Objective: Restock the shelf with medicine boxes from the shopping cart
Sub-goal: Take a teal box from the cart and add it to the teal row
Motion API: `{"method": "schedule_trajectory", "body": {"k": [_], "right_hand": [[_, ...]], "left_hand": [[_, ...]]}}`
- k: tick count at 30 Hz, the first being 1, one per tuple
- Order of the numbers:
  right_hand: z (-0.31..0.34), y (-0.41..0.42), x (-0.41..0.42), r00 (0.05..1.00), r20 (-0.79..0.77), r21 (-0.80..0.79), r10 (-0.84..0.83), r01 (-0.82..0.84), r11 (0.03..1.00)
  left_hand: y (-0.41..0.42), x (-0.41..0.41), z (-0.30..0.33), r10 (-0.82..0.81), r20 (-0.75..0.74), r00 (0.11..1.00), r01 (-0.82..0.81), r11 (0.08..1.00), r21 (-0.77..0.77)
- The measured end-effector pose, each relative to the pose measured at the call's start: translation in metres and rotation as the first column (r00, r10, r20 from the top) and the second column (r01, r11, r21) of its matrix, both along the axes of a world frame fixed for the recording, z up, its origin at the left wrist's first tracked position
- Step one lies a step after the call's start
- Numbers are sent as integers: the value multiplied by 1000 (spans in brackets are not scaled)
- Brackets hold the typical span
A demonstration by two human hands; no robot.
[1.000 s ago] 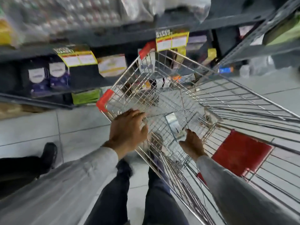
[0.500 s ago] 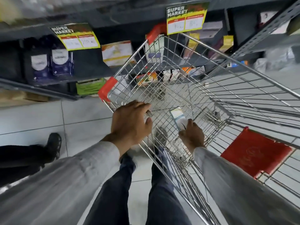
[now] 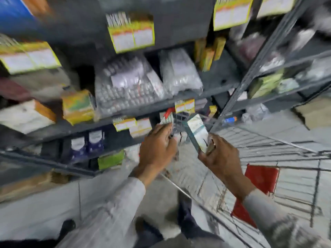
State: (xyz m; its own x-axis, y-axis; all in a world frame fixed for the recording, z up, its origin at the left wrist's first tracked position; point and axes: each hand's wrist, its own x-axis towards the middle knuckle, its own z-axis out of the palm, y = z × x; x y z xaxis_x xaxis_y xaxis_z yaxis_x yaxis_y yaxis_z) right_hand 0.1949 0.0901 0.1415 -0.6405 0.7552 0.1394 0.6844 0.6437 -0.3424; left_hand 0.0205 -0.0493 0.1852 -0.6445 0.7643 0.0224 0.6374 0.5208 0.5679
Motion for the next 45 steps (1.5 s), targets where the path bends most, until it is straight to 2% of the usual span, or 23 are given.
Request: {"method": "schedule_trajectory", "body": {"k": [4,7,9,13,16,20,26,30,36,45], "right_hand": [[105,17,-25,943,-331,162,47,8,987],[180,35,-44,867,-494,191,59,42,981],[226,47,-60,810,-583,242,63,99,965],[297,69,-96,760,-648,235,60,124,964],[326,90,-126,783,-618,223,64,97,970],[341,123,-170,789,-614,107,10,70,992],[339,180,-211,768,-627,-57,-127,117,991],[326,198,-224,793,-595,-61,-131,119,991],[305,200,-231,743,-662,-37,-95,94,995],[282,198,-228,810,-569,22,-143,189,982]], "left_hand": [[9,-34,97,37,-179,983,14,961,275],[10,-66,167,108,-309,945,27,915,403],[9,-95,208,186,-344,920,6,873,488],[4,-154,260,320,-370,872,-112,867,486],[8,-182,271,331,-381,863,-193,914,358],[15,-200,259,275,-461,844,-215,960,179],[25,-210,237,210,-613,762,-178,977,114],[27,-217,227,196,-641,742,-201,977,67],[29,-218,226,212,-623,753,-222,973,63],[30,-216,225,227,-611,758,-241,969,60]]}}
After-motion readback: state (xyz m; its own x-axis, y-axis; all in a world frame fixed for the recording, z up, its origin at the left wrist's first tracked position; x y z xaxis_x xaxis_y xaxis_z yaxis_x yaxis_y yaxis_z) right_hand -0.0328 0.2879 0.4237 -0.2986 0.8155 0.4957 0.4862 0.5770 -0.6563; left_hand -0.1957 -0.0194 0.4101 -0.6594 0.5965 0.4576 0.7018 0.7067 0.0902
